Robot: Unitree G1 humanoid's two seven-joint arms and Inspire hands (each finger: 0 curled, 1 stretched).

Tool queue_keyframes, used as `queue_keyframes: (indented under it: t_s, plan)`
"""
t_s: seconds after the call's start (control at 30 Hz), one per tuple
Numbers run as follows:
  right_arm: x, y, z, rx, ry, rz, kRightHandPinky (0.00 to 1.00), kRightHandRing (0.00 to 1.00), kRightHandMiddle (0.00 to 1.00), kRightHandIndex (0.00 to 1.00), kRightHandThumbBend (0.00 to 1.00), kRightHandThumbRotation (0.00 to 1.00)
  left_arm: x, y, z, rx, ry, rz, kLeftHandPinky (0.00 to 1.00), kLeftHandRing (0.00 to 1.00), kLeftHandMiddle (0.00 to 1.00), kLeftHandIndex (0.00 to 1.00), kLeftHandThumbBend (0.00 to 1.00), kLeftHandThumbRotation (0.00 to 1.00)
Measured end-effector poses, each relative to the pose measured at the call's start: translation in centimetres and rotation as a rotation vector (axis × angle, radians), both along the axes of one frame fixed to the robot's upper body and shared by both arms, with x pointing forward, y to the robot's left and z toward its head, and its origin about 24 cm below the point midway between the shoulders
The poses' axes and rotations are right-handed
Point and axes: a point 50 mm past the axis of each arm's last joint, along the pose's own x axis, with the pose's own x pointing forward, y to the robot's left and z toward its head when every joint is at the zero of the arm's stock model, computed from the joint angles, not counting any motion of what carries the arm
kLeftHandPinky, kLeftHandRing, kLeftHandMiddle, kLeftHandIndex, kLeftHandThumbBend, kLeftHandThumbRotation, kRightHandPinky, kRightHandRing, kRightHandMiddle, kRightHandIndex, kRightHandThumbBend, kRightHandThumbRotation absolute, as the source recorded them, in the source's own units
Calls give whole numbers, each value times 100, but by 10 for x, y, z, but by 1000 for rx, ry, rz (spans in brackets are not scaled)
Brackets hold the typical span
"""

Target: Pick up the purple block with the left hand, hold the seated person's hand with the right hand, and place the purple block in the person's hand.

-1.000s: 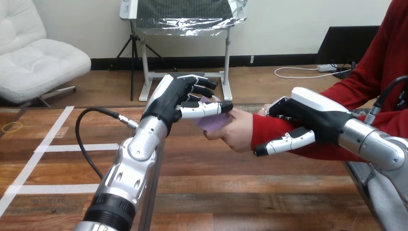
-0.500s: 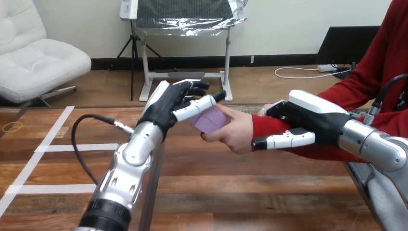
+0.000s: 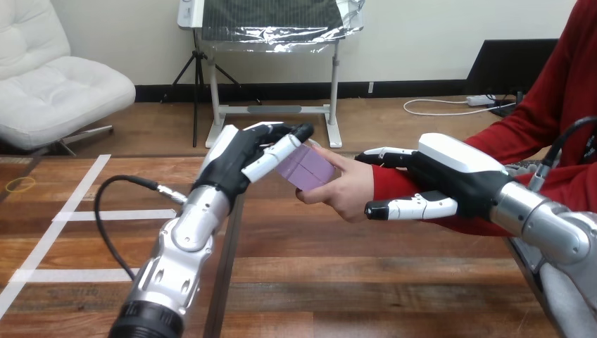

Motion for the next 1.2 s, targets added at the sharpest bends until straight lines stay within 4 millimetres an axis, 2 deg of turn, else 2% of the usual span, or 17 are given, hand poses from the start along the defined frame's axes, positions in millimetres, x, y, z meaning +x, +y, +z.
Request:
queue_keyframes:
  t_s: [0.83,1.2]
  plan:
    - [-5,-3,-10,31,7,-53,77,90,93,94,100,100,-8,3,2,2,-52,-9,75,84,86,83,69,87]
    - [-11,4,-18,170,-11,-97,78,91,95,96,100,100,-18,2,5,-31,-130,-27,75,85,85,84,73,87]
